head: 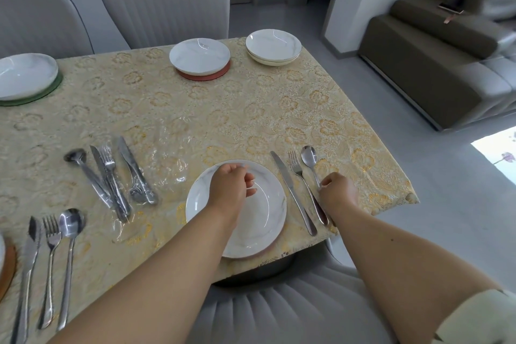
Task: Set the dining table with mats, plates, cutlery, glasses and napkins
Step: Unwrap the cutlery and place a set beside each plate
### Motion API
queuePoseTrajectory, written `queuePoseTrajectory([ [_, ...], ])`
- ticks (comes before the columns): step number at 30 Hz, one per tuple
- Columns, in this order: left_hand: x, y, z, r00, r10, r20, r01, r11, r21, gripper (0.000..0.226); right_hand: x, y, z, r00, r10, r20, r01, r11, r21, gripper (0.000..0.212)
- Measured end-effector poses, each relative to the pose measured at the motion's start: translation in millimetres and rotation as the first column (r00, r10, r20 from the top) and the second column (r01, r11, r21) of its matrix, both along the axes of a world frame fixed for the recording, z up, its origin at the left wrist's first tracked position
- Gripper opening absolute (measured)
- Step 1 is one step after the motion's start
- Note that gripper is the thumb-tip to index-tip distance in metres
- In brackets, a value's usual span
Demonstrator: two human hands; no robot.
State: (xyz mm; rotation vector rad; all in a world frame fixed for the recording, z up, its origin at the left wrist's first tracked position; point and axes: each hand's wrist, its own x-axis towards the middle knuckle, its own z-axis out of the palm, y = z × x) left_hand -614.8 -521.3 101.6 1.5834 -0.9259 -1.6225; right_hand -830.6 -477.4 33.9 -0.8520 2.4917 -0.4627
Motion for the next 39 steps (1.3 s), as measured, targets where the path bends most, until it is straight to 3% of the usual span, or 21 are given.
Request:
queuePoseTrajectory([
  [7, 6.5, -1.9, 1.4, 1.0, 0.028, -0.011, -0.028, 1.0, -0.013, 0.019, 3.8, 2.6, 7.2, 1.0, 0.0, -0.017, 0.0, 1.0, -0.017, 0.017],
  [10, 19.9, -5.0, 3.8, 0.997, 0.074, -0.006, -0.074, 0.996, -0.042, 0.016, 17.0, -7.1, 25.7, 0.991, 0.015, -0.135, -0.031, 0.993, -0.117, 0.024],
  [13, 44.5, -11.1, 7.0, 0.983, 0.18, 0.032, -0.176, 0.979, -0.101, 0.017, 53.8, -38.6, 50.1, 0.989, 0.067, -0.128, -0.097, 0.966, -0.241, 0.025],
  [18, 110.1, -31.4, -1.8, 0.896, 0.411, 0.171, -0.398, 0.911, -0.106, 0.015, 158.4, -91.6, 72.7, 0.952, 0.298, -0.076, -0.303, 0.869, -0.391, 0.021],
  [21, 158.7, -44.5, -8.1, 0.836, 0.395, 0.38, -0.386, 0.917, -0.103, 0.021, 225.9, -110.1, 74.9, 0.891, 0.452, 0.028, -0.405, 0.823, -0.398, 0.018],
  [25, 210.2, -61.4, -11.8, 0.811, 0.361, 0.461, -0.385, 0.922, -0.045, 0.026, 300.3, -126.8, 61.8, 0.78, 0.61, 0.142, -0.554, 0.778, -0.297, 0.018],
  [28, 228.2, -71.8, -19.6, 0.857, 0.361, 0.369, -0.396, 0.918, 0.021, 0.033, 336.3, -140.1, 46.5, 0.718, 0.675, 0.168, -0.653, 0.737, -0.172, 0.031],
  [33, 234.9, -84.0, -30.3, 0.91, 0.254, 0.328, -0.299, 0.95, 0.094, 0.032, 359.9, -162.9, 29.9, 0.706, 0.708, 0.025, -0.705, 0.699, 0.114, 0.039],
  [35, 237.2, -90.5, -33.9, 0.907, 0.206, 0.367, -0.269, 0.955, 0.126, 0.028, 364.9, -168.3, 27.2, 0.725, 0.687, 0.047, -0.685, 0.712, 0.157, 0.041],
  [39, 244.6, -99.8, -43.3, 0.925, 0.163, 0.342, -0.232, 0.957, 0.172, 0.027, 372.9, -173.8, 29.1, 0.757, 0.63, 0.171, -0.653, 0.74, 0.161, 0.014],
])
